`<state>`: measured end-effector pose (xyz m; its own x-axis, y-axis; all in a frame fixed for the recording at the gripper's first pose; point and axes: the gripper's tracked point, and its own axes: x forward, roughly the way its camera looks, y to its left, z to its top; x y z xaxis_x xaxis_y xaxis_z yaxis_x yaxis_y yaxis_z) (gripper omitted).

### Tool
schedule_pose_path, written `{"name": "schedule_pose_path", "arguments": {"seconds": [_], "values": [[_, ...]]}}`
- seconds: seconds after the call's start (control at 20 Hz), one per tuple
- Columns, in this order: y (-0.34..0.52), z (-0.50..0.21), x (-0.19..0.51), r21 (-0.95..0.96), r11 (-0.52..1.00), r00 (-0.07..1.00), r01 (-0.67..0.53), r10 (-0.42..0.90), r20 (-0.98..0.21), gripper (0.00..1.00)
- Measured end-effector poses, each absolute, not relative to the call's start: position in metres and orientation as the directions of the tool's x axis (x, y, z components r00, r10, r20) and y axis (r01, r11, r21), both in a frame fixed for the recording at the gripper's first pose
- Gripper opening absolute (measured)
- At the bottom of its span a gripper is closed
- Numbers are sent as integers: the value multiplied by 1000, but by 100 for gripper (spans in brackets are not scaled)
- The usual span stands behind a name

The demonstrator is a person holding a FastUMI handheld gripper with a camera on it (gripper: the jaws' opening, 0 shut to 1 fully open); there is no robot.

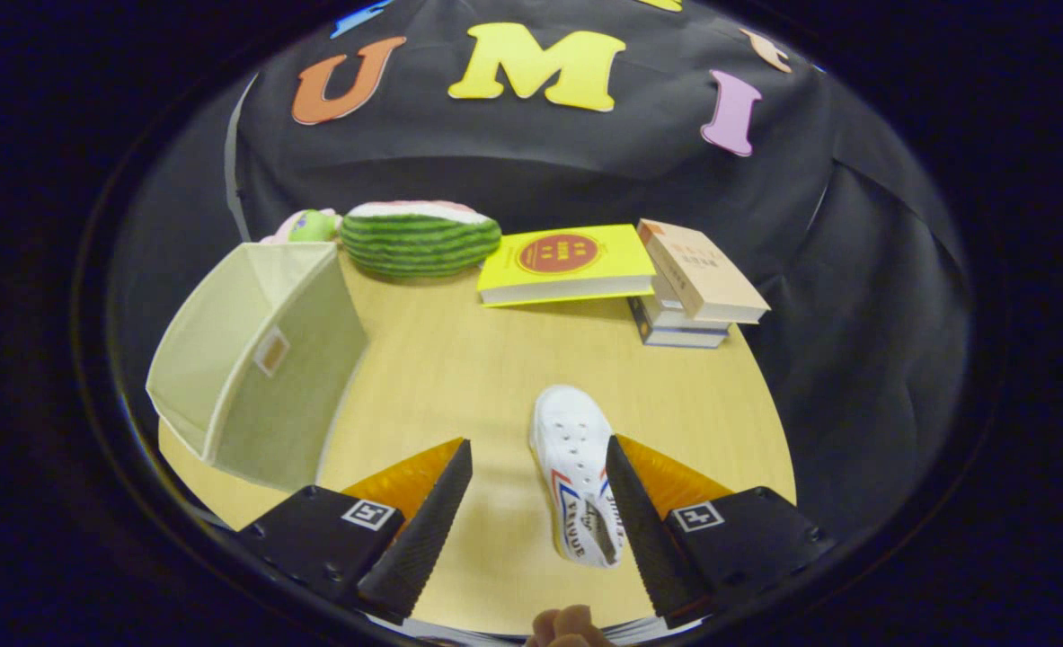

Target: Open the storage box then place both shoes into the box .Put the left shoe in first, then the right shoe, with the right side of both shoes facing outward in a uniform manner.

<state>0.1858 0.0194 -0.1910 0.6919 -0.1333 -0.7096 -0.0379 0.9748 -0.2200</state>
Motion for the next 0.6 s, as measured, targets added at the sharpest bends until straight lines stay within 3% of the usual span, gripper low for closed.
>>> {"name": "schedule_pose_path", "arguments": {"seconds": [0.4, 0.6], "values": [[-76, -263, 166, -291, 956, 477, -30, -242, -845, 96], [-85, -302, 168, -249, 965, 401, -82, -197, -895, 96]]}}
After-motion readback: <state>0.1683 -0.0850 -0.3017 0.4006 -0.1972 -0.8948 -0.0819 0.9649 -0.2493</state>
